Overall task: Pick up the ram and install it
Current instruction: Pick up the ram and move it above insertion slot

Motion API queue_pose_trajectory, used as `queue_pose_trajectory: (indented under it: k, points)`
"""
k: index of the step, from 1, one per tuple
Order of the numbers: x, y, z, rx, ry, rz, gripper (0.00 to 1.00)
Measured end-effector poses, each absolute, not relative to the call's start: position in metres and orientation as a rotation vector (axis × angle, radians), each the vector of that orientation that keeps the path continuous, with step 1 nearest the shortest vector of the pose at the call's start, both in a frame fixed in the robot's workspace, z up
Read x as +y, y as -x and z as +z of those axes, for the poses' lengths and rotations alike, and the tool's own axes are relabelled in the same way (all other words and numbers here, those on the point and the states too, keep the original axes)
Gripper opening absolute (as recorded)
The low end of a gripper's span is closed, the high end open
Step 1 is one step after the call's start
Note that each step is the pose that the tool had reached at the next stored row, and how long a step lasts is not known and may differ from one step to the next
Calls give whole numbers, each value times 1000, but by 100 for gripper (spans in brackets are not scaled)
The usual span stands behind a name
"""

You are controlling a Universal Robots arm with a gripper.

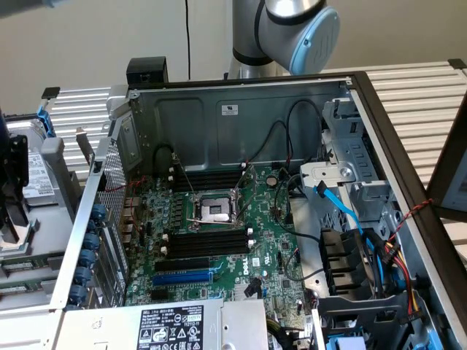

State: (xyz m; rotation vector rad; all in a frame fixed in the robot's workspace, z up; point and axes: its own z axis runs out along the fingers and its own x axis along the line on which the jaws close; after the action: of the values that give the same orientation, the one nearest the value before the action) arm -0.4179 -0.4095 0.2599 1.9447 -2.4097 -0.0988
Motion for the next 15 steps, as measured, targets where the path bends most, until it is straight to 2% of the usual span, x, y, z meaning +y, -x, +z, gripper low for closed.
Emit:
queue_pose_trajectory:
  k: [15]
  points:
    - [-418,423,249,-2372,-1989,-96,33]
